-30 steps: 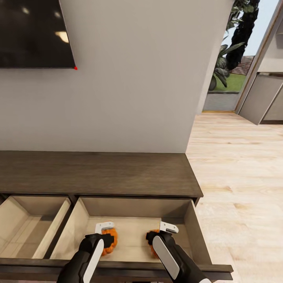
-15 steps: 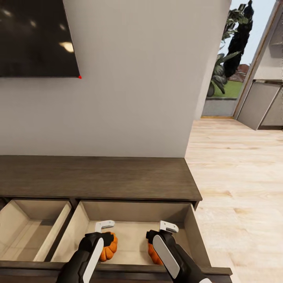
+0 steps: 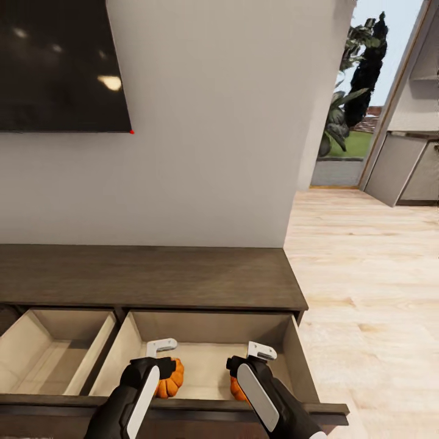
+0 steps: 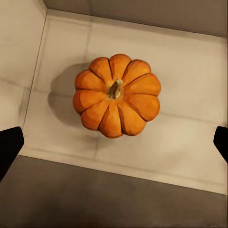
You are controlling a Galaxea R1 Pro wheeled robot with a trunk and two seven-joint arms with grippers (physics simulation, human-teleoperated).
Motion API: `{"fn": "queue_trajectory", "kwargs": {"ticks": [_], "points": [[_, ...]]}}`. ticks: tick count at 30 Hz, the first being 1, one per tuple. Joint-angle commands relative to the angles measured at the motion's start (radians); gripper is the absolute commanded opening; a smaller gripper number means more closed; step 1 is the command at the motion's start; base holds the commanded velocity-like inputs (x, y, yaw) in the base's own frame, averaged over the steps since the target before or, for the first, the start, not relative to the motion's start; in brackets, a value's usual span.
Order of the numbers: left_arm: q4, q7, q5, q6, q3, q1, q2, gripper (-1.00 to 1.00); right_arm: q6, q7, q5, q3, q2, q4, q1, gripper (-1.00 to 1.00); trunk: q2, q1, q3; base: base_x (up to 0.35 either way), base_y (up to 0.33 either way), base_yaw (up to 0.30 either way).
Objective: Place each of the two pumpkins and all three candles from the living room inside a cabinet in the living room (use any cabinet), then make sure every cabinet is closed, and position the cauldron so it is next to a table in the living room.
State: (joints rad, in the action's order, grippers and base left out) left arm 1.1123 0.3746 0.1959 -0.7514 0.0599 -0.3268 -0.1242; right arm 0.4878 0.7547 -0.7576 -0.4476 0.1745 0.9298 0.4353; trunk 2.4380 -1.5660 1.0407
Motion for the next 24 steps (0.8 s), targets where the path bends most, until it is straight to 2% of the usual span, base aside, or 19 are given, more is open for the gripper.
{"fn": "queue_trajectory", "kwargs": {"ticks": [1,9,18,20,22,24], "points": [[0.001,0.0,0.0,0.0,0.0,0.0,0.0,1.0,0.0,0.0,0.0,0.0,0.0,0.001,0.0,1.0,-0.007,0.004,-0.003,-0.108,0.0,0.0],[0.009,0.0,0.0,-0.002,-0.002,0.0,0.0,1.0,0.0,0.001,0.0,0.002,0.0,0.013,0.0,1.0,-0.063,0.035,-0.028,-0.126,0.0,0.0],[0.028,0.0,0.0,-0.003,-0.004,0.0,0.001,1.0,0.0,0.0,0.0,0.003,0.0,0.014,-0.001,1.0,-0.126,0.069,-0.056,-0.021,0.0,0.0],[0.045,0.0,0.003,-0.004,-0.004,0.0,0.001,1.0,0.0,0.004,0.0,-0.001,0.0,0.044,-0.002,1.0,-0.14,0.077,-0.063,-0.001,0.0,0.0],[0.087,-0.001,0.004,-0.019,-0.002,0.0,0.002,1.0,0.005,0.007,0.0,-0.005,0.0,0.116,-0.01,1.0,-0.154,0.084,-0.069,0.0,0.0,0.0],[0.189,-0.017,0.006,-0.087,-0.002,0.005,0.005,1.0,0.032,0.014,0.0,-0.007,0.0,0.241,-0.012,1.0,-0.168,0.092,-0.075,0.0,0.0,0.0]]}}
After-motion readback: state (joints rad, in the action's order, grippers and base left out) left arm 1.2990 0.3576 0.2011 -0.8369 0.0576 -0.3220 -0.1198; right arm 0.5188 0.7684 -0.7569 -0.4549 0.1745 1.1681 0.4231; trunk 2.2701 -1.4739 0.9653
